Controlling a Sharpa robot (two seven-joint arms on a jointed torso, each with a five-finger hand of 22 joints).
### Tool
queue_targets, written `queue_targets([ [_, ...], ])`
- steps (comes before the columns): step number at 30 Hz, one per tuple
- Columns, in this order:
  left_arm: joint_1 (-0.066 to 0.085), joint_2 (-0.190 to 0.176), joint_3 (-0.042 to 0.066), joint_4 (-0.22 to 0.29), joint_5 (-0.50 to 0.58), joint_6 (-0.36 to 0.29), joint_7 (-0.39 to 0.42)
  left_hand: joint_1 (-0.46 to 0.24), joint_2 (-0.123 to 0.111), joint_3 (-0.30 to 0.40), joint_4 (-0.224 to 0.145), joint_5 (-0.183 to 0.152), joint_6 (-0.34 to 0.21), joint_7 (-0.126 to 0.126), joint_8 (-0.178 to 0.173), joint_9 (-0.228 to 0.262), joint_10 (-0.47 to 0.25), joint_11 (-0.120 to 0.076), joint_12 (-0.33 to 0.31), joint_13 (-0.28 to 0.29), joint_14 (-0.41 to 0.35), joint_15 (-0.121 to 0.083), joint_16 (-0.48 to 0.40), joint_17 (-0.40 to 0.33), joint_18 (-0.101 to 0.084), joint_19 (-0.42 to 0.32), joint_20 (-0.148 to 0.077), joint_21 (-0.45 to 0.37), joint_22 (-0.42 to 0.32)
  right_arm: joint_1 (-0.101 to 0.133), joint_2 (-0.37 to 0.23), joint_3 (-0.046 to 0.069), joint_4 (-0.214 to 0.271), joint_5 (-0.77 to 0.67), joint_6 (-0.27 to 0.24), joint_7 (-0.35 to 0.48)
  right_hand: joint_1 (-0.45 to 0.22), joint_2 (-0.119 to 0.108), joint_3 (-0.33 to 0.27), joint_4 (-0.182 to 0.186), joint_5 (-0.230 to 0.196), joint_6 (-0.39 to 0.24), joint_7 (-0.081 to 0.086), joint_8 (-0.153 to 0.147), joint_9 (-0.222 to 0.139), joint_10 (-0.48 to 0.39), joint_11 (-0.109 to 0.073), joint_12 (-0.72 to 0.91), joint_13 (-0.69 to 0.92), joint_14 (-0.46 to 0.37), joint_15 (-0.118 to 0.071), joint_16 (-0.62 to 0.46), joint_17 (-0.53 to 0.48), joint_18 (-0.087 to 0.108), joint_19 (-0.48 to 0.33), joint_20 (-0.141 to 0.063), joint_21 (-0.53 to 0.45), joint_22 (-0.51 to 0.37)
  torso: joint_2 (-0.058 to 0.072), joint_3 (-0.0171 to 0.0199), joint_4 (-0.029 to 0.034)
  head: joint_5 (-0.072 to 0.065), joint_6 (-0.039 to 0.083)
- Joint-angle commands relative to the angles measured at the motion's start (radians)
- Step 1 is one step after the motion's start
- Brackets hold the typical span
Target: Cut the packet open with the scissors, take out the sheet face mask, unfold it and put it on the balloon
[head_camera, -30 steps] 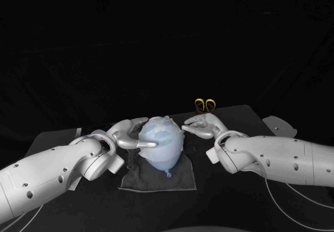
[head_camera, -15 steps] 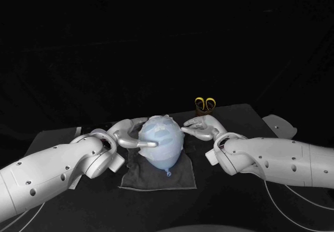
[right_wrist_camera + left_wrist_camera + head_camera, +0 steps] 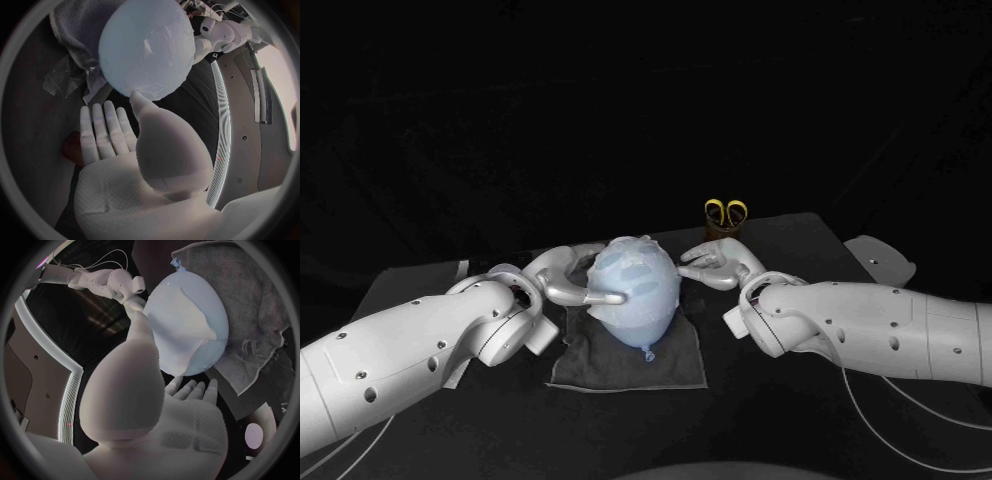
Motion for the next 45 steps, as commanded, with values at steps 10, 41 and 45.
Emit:
queue_targets([
  [10, 0.001, 0.000, 0.001, -0.003, -0.009, 0.017, -0.014, 0.013, -0.004, 0.011, 0.000, 0.000, -0.003, 0.140, 0.001, 0.000, -0.005, 0.003, -0.003, -0.001, 0.001, 0.002, 0.000, 0.001, -0.009, -0.008, -0.002, -0.004, -0.002, -0.004, 0.000, 0.000, -0.002, -0.059, 0.019, -0.041, 0.026, 0.022, 0.044, -0.020, -0.005, 0.005, 0.058, 0.005, -0.003, 0.007, -0.008, -0.004, -0.002, 0.012, -0.008, 0.008, 0.000, 0.015, 0.016, 0.001, 0.011, -0.002, -0.001, 0.0007, -0.0017, 0.000, 0.001],
  [41, 0.000, -0.081, 0.009, 0.007, 0.305, -0.029, 0.353, 0.016, -0.004, -0.014, 0.000, -0.002, 0.002, 0.141, 0.005, 0.003, 0.020, 0.005, 0.003, 0.004, 0.009, 0.002, 0.003, 0.004, -0.009, -0.013, -0.001, -0.005, -0.002, 0.015, -0.065, 0.005, 0.101, 0.117, -0.022, 0.241, -0.162, -0.068, 0.336, -0.015, -0.001, 0.037, 0.048, 0.013, -0.009, 0.056, -0.017, -0.052, -0.002, 0.096, -0.021, -0.020, -0.006, 0.022, 0.002, 0.000, 0.020, -0.010, -0.013, -0.0143, -0.0017, 0.008, 0.028],
  [45, 0.000, -0.098, 0.010, 0.013, 0.319, -0.019, 0.369, 0.018, -0.004, -0.013, 0.000, -0.002, 0.002, 0.141, 0.005, 0.004, 0.028, 0.005, 0.005, 0.006, 0.013, 0.003, 0.004, 0.006, -0.010, -0.012, -0.001, -0.005, -0.002, 0.031, -0.067, 0.005, 0.115, 0.120, -0.008, 0.269, -0.171, -0.069, 0.319, -0.008, -0.001, 0.027, 0.056, -0.011, -0.019, 0.031, -0.006, -0.080, -0.002, 0.075, -0.008, -0.065, -0.013, 0.015, -0.037, 0.004, -0.008, -0.028, -0.017, -0.0189, 0.0005, 0.014, 0.030],
])
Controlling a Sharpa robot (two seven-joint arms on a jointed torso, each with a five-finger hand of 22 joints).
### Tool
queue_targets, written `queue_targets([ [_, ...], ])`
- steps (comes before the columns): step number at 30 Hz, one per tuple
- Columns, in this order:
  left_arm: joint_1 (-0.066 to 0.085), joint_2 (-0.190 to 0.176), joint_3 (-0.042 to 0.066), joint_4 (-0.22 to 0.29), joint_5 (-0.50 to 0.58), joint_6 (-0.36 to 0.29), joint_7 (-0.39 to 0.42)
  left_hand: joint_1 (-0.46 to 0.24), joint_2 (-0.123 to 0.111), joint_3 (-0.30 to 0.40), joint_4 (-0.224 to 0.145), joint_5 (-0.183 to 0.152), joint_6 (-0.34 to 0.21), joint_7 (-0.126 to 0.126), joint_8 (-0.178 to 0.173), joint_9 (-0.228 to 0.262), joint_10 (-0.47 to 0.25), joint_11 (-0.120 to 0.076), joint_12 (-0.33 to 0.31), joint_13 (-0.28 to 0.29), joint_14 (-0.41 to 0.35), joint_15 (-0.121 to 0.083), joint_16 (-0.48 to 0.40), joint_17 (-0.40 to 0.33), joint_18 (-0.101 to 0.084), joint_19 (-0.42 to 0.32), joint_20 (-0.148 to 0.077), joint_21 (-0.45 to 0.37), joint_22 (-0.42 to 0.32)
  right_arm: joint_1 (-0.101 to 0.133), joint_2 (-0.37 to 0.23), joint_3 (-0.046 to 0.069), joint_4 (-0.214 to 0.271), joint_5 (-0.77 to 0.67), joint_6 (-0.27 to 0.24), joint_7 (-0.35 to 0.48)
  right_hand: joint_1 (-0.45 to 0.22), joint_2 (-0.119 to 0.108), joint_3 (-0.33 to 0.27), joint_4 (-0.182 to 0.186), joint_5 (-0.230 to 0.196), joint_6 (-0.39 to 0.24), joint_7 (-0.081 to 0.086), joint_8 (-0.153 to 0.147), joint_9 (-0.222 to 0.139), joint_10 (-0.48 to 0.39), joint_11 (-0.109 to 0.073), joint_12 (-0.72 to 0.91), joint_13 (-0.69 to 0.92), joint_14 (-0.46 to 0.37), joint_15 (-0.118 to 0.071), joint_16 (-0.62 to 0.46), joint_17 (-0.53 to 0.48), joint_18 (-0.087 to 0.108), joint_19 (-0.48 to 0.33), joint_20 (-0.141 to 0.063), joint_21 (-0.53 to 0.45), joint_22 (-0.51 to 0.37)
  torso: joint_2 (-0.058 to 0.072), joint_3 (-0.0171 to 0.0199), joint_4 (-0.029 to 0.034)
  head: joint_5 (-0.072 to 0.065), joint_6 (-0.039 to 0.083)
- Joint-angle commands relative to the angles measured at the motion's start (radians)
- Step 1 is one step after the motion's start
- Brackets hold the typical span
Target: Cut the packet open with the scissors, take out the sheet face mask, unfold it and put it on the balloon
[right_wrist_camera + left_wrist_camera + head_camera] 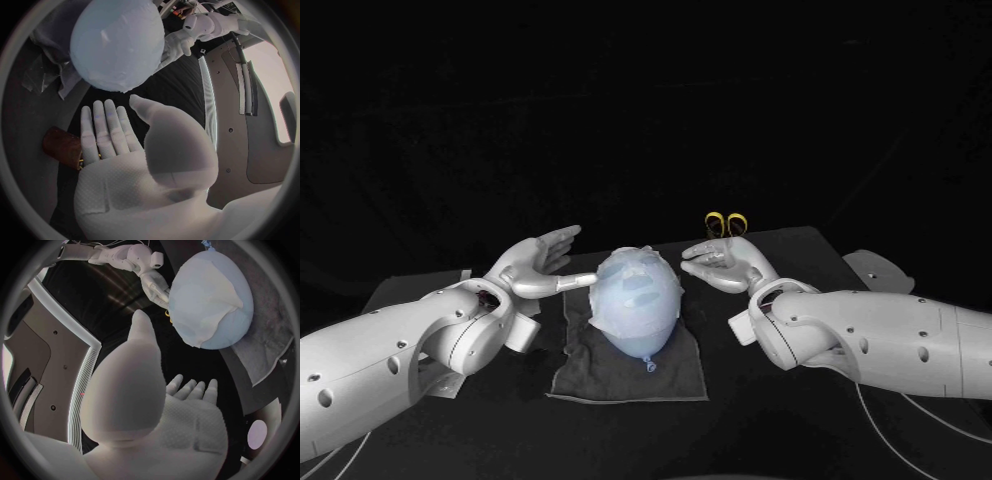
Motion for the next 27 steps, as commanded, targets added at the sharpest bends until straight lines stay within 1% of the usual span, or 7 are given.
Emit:
queue_targets([
  [1, 0.001, -0.006, 0.002, 0.009, 0.058, 0.006, 0.077, 0.003, 0.000, -0.004, -0.002, -0.001, 0.005, 0.141, 0.006, 0.002, 0.021, 0.001, 0.008, 0.004, 0.014, 0.000, 0.006, 0.004, -0.009, -0.003, -0.001, -0.005, 0.000, 0.011, 0.001, 0.001, 0.010, 0.027, 0.024, 0.094, -0.007, 0.000, -0.007, 0.004, 0.000, -0.009, 0.050, -0.012, -0.005, -0.016, 0.003, -0.013, -0.001, -0.012, 0.008, -0.022, -0.002, -0.002, -0.014, 0.002, -0.012, -0.008, -0.006, -0.0062, 0.0031, 0.006, 0.002],
  [9, 0.001, -0.014, 0.002, 0.030, -0.130, 0.006, 0.079, 0.010, 0.003, -0.004, -0.001, -0.001, 0.140, 0.133, 0.076, 0.047, 0.125, 0.002, 0.041, 0.022, 0.057, 0.005, 0.024, 0.018, -0.008, 0.008, -0.002, -0.001, 0.002, 0.051, 0.022, 0.001, 0.002, -0.083, 0.041, 0.070, -0.016, 0.018, -0.045, 0.019, -0.001, -0.013, 0.060, -0.044, -0.028, -0.063, 0.021, -0.061, 0.000, -0.084, 0.035, -0.113, -0.003, -0.026, -0.113, 0.003, -0.050, -0.049, -0.010, -0.0127, 0.0075, 0.019, 0.007],
  [13, 0.001, -0.012, 0.002, 0.040, -0.198, -0.017, 0.063, -0.005, -0.001, -0.007, -0.002, -0.003, 0.098, 0.140, 0.057, 0.033, 0.109, 0.004, 0.035, 0.018, 0.057, 0.005, 0.024, 0.018, -0.008, 0.009, -0.002, -0.001, 0.002, 0.083, 0.048, 0.001, -0.021, -0.137, 0.075, 0.018, -0.017, 0.020, -0.055, 0.023, -0.001, -0.010, 0.061, -0.047, -0.031, -0.072, 0.024, -0.063, 0.000, -0.109, 0.038, -0.135, -0.004, -0.029, -0.132, 0.003, -0.054, -0.057, -0.008, -0.0102, 0.0063, 0.025, 0.009],
  [16, 0.000, -0.008, 0.001, 0.051, -0.250, -0.038, 0.058, -0.012, 0.001, -0.005, -0.001, -0.002, 0.193, 0.087, 0.106, 0.064, 0.141, 0.004, 0.043, 0.022, 0.068, 0.009, 0.028, 0.022, -0.007, 0.016, -0.002, 0.001, 0.003, 0.118, 0.081, 0.001, -0.057, -0.181, 0.143, -0.050, 0.003, 0.038, -0.046, 0.014, -0.001, 0.010, 0.060, -0.044, -0.033, -0.060, 0.021, -0.056, 0.002, -0.094, 0.038, -0.139, 0.000, -0.030, -0.129, 0.002, -0.053, -0.057, -0.007, -0.0090, 0.0062, 0.032, 0.009],
  [17, -0.001, -0.008, 0.001, 0.056, -0.268, -0.047, 0.059, -0.010, 0.002, 0.001, -0.005, -0.001, 0.266, 0.096, 0.145, 0.086, 0.194, -0.039, 0.061, 0.030, 0.089, 0.004, 0.037, 0.029, -0.005, 0.028, -0.002, 0.004, 0.006, 0.130, 0.092, 0.001, -0.070, -0.198, 0.167, -0.074, 0.011, 0.049, -0.039, 0.011, -0.002, 0.020, 0.057, -0.041, -0.034, -0.051, 0.018, -0.054, 0.002, -0.085, 0.036, -0.138, 0.002, -0.029, -0.125, 0.002, -0.052, -0.057, -0.006, -0.0089, 0.0066, 0.032, 0.011],
  [19, -0.003, -0.008, -0.001, 0.065, -0.300, -0.073, 0.057, -0.007, 0.006, 0.000, -0.002, -0.001, 0.308, 0.093, 0.166, 0.099, 0.223, -0.025, 0.069, 0.034, 0.099, -0.004, 0.041, 0.032, -0.005, 0.032, -0.003, 0.005, 0.006, 0.152, 0.116, 0.001, -0.096, -0.228, 0.211, -0.125, 0.026, 0.056, -0.026, 0.000, -0.003, 0.031, 0.054, -0.040, -0.035, -0.034, 0.013, -0.050, 0.003, -0.069, 0.032, -0.135, 0.005, -0.026, -0.119, 0.002, -0.050, -0.055, -0.006, -0.0087, 0.0060, 0.037, 0.012],
  [27, -0.016, 0.000, -0.012, 0.086, -0.250, -0.175, -0.044, -0.044, -0.001, -0.010, -0.003, -0.004, 0.120, 0.162, 0.069, 0.043, 0.152, 0.041, 0.036, 0.015, 0.086, 0.040, 0.035, 0.028, -0.005, 0.037, -0.001, 0.007, 0.007, 0.241, 0.220, 0.001, -0.215, -0.320, 0.396, -0.369, -0.038, -0.003, -0.101, 0.027, -0.001, 0.006, 0.072, -0.070, -0.054, -0.058, 0.028, -0.062, 0.000, -0.077, 0.038, -0.147, 0.004, -0.026, -0.062, 0.003, -0.032, -0.043, -0.006, -0.0107, 0.0074, 0.046, 0.015],
])
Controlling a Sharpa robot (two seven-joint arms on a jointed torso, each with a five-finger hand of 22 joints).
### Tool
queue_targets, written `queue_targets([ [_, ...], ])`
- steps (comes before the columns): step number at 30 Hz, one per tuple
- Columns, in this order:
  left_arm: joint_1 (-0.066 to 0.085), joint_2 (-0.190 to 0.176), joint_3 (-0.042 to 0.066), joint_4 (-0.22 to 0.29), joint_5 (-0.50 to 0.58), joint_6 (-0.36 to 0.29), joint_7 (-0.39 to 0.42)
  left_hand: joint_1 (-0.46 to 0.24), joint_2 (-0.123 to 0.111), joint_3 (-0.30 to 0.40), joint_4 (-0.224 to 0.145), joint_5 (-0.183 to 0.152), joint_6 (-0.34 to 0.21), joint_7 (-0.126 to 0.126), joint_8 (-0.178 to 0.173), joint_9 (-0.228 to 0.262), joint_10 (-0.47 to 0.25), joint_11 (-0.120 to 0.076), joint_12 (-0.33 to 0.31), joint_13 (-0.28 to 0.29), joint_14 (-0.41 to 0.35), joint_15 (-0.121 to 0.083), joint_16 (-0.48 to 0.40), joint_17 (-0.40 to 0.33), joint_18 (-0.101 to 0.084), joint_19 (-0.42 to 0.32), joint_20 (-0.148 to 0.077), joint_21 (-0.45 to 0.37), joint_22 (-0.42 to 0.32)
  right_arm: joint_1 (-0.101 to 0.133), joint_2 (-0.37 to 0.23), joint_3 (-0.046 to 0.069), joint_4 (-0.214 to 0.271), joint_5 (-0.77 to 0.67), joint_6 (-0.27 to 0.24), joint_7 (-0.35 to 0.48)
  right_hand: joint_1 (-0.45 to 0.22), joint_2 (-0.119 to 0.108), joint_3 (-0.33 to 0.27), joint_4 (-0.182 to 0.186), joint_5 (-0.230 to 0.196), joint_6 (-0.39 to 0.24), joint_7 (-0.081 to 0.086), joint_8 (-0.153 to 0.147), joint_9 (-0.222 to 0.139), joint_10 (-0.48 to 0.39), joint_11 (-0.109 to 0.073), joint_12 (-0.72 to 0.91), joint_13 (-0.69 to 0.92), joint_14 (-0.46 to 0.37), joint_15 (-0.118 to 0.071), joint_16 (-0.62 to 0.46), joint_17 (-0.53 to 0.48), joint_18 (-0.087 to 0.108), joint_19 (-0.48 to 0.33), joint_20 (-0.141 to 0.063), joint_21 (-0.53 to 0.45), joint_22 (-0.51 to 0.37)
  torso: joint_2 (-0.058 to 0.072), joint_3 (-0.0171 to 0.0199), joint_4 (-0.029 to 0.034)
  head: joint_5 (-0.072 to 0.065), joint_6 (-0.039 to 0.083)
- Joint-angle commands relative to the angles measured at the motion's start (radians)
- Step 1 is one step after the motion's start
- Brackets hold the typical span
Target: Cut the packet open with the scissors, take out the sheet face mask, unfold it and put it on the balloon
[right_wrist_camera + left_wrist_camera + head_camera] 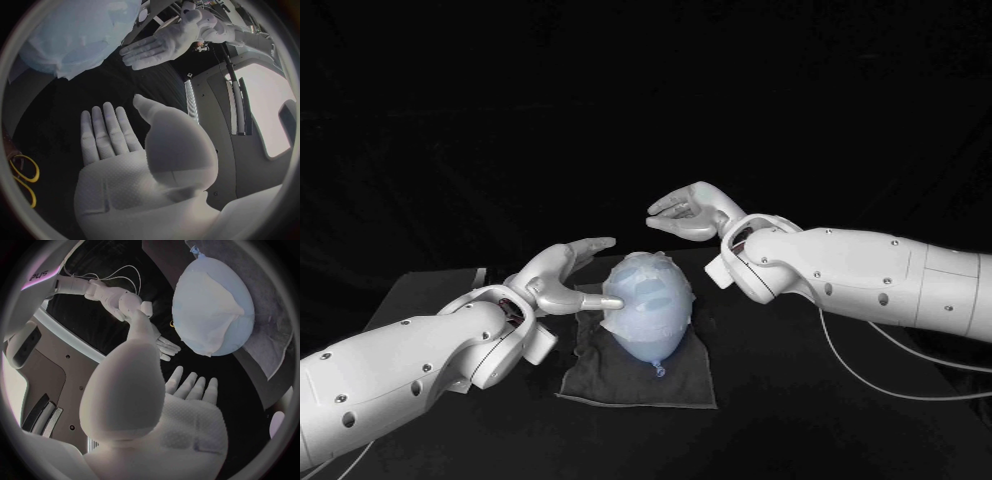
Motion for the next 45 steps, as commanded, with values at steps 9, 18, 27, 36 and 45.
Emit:
queue_targets([
  [9, -0.010, 0.043, -0.009, 0.012, 0.108, -0.183, -0.206, -0.093, -0.001, 0.000, -0.001, -0.005, -0.178, 0.105, -0.090, -0.054, -0.054, 0.037, -0.026, -0.010, -0.024, 0.037, -0.012, -0.009, -0.011, 0.008, 0.001, 0.006, 0.001, 0.076, 0.127, 0.001, -0.171, -0.122, 0.375, -0.371, -0.023, -0.032, -0.116, 0.021, -0.001, -0.084, 0.079, -0.046, -0.032, -0.067, 0.017, 0.003, 0.001, -0.053, 0.021, -0.013, -0.001, -0.025, -0.057, 0.000, -0.011, -0.023, 0.003, -0.0018, -0.0003, 0.018, 0.004],
  [18, -0.014, 0.080, -0.012, -0.002, 0.226, -0.216, -0.314, -0.148, -0.002, -0.002, 0.001, -0.007, -0.188, 0.151, -0.094, -0.057, -0.023, 0.039, -0.024, -0.004, -0.038, 0.041, -0.018, -0.013, -0.012, 0.002, 0.002, 0.004, -0.001, 0.091, 0.166, 0.001, -0.239, -0.118, 0.414, -0.412, -0.017, -0.030, -0.153, 0.027, -0.002, -0.105, 0.080, -0.054, -0.039, -0.082, 0.020, 0.007, 0.001, -0.070, 0.025, -0.014, 0.000, -0.030, -0.079, 0.000, -0.016, -0.030, 0.002, -0.0003, -0.0022, 0.024, 0.001],
  [27, -0.008, 0.114, -0.006, -0.008, 0.358, -0.193, -0.366, -0.308, -0.002, -0.002, 0.003, -0.005, -0.180, 0.154, -0.090, -0.053, -0.017, 0.036, -0.024, -0.002, -0.039, 0.041, -0.020, -0.012, -0.013, -0.004, 0.003, 0.002, -0.002, 0.094, 0.162, 0.001, -0.242, -0.107, 0.393, -0.392, -0.019, -0.017, -0.216, 0.057, -0.002, -0.083, 0.079, -0.046, -0.037, -0.080, 0.019, 0.022, 0.003, -0.072, 0.024, -0.001, 0.005, -0.030, -0.093, 0.000, -0.018, -0.036, 0.001, 0.0016, -0.0046, 0.026, -0.001],
  [36, 0.001, 0.127, -0.003, -0.005, 0.349, -0.156, -0.383, -0.330, -0.002, -0.001, 0.001, -0.005, -0.189, 0.154, -0.094, -0.056, -0.030, 0.035, -0.027, -0.004, -0.055, 0.043, -0.026, -0.018, -0.011, -0.009, 0.001, 0.000, -0.003, 0.094, 0.158, 0.001, -0.227, -0.093, 0.393, -0.372, -0.012, -0.009, -0.268, 0.081, -0.003, -0.072, 0.079, -0.041, -0.036, -0.080, 0.018, 0.031, 0.002, -0.072, 0.023, 0.008, 0.007, -0.029, -0.097, 0.000, -0.016, -0.039, 0.001, 0.0023, -0.0023, 0.021, -0.002],
  [45, 0.005, 0.148, -0.003, -0.034, 0.318, -0.132, -0.394, -0.282, -0.002, -0.001, 0.002, -0.005, -0.188, 0.154, -0.093, -0.055, -0.026, 0.034, -0.024, -0.002, -0.044, 0.042, -0.023, -0.012, -0.009, -0.010, 0.001, -0.001, -0.004, 0.093, 0.171, 0.001, -0.241, -0.084, 0.396, -0.359, 0.002, -0.001, -0.290, 0.089, -0.003, -0.060, 0.078, -0.036, -0.035, -0.077, 0.017, 0.037, 0.002, -0.071, 0.022, 0.013, 0.008, -0.028, -0.097, 0.000, -0.015, -0.039, 0.002, 0.0015, -0.0040, 0.020, -0.001],
])
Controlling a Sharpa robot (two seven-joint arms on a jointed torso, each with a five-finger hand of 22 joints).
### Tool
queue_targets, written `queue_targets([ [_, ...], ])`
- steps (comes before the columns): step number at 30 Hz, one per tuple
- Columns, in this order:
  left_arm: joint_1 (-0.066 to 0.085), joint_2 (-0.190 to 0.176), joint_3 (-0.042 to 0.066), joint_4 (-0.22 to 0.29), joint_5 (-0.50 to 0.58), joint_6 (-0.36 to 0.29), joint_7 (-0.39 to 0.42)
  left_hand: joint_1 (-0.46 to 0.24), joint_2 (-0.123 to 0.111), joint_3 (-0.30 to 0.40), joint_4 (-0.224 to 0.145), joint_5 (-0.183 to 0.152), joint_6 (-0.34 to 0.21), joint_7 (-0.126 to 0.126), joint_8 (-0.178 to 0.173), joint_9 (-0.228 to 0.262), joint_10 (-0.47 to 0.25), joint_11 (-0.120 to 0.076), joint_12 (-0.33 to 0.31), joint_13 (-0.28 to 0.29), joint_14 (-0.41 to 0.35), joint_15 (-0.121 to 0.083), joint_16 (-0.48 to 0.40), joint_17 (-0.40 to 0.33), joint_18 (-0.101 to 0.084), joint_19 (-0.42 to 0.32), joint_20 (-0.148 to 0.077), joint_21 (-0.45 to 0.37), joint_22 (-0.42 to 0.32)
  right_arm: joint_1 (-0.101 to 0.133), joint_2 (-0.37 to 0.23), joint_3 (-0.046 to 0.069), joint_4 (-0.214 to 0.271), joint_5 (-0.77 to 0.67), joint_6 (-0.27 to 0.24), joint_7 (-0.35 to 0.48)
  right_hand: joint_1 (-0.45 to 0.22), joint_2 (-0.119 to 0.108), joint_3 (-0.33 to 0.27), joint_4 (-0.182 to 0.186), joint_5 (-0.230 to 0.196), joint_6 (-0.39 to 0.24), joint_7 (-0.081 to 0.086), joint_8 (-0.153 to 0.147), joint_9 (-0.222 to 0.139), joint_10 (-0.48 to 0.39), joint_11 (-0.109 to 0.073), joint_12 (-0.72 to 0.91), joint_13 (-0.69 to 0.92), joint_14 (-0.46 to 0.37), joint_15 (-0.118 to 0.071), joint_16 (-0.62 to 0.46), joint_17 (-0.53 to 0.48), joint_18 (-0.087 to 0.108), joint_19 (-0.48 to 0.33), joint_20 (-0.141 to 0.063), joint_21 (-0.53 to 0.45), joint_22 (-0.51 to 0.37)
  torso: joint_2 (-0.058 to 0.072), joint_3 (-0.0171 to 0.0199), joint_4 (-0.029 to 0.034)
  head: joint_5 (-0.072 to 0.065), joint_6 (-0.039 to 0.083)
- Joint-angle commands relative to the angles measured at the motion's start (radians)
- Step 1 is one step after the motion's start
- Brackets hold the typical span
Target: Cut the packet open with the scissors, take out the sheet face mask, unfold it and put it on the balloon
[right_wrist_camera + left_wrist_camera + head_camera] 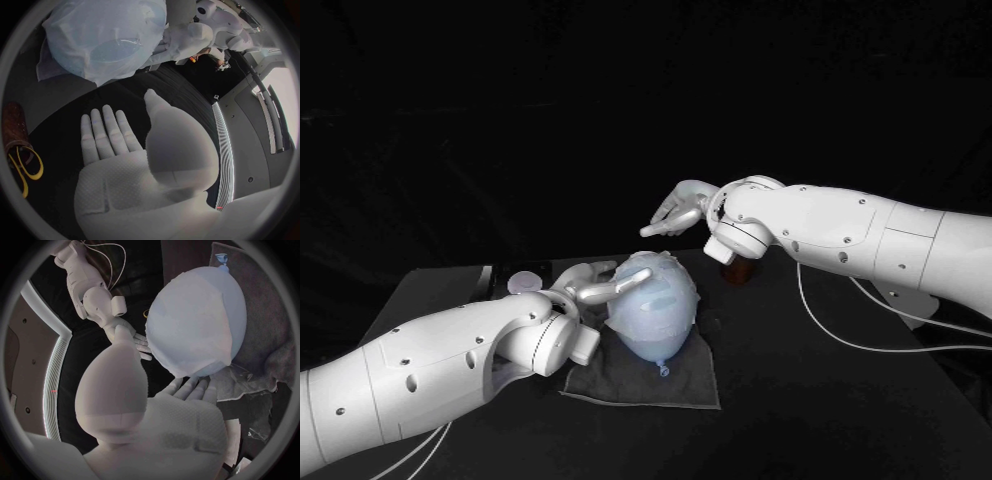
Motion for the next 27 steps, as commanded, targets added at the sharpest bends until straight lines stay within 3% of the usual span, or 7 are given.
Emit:
queue_targets([
  [1, 0.006, 0.013, 0.001, -0.016, -0.018, 0.041, -0.015, 0.025, -0.002, -0.002, 0.001, -0.005, -0.002, 0.170, -0.003, 0.002, 0.003, -0.003, 0.003, 0.002, 0.007, -0.002, 0.000, 0.002, -0.009, -0.005, -0.001, -0.005, -0.001, 0.000, 0.004, 0.000, -0.005, 0.005, 0.014, 0.025, 0.003, 0.010, -0.008, 0.001, -0.003, 0.006, 0.096, 0.004, 0.001, 0.000, -0.002, 0.007, 0.001, -0.008, -0.001, 0.007, 0.001, -0.013, -0.007, 0.000, -0.003, -0.001, 0.001, -0.0007, -0.0020, 0.000, 0.000],
  [14, 0.013, 0.046, 0.001, -0.069, -0.111, 0.078, -0.048, 0.098, -0.002, -0.001, 0.001, -0.003, 0.000, 0.170, -0.002, 0.003, 0.006, -0.004, 0.007, 0.003, 0.009, -0.004, 0.002, 0.004, -0.007, -0.009, -0.001, -0.006, -0.002, -0.001, 0.008, -0.001, -0.001, 0.000, 0.020, 0.043, 0.034, 0.017, -0.035, 0.000, -0.003, 0.007, 0.096, 0.005, -0.001, -0.002, -0.002, 0.012, 0.001, -0.010, -0.001, 0.010, 0.001, -0.012, -0.013, 0.000, -0.002, -0.003, 0.001, 0.0007, -0.0013, -0.001, -0.005],
  [20, 0.014, 0.045, 0.001, -0.072, -0.221, 0.113, -0.070, 0.141, -0.002, -0.001, 0.001, -0.004, -0.008, 0.169, -0.006, 0.001, -0.007, -0.004, 0.004, 0.001, 0.003, -0.004, 0.000, 0.002, -0.007, -0.009, -0.001, -0.006, -0.001, -0.003, 0.013, -0.002, -0.008, -0.006, 0.024, 0.052, 0.055, 0.025, -0.056, 0.000, -0.004, 0.011, 0.095, 0.009, -0.002, 0.003, -0.004, 0.019, 0.001, 0.002, -0.005, 0.021, 0.004, -0.009, 0.006, 0.000, 0.004, 0.001, 0.001, -0.0006, 0.0003, -0.002, -0.007],
  [27, 0.015, 0.044, 0.000, -0.070, -0.271, 0.152, -0.095, 0.145, -0.002, -0.001, 0.001, -0.004, -0.007, 0.169, -0.005, 0.001, -0.013, -0.005, 0.003, 0.000, 0.000, -0.004, -0.001, 0.001, -0.007, -0.009, -0.001, -0.006, -0.001, -0.005, 0.015, -0.004, -0.013, -0.012, 0.031, 0.056, 0.061, 0.027, -0.061, -0.001, -0.004, 0.012, 0.095, 0.009, -0.002, 0.003, -0.004, 0.020, 0.001, 0.004, -0.005, 0.023, 0.005, -0.009, 0.008, 0.000, 0.005, 0.001, 0.000, -0.0022, 0.0000, 0.000, -0.008],
])
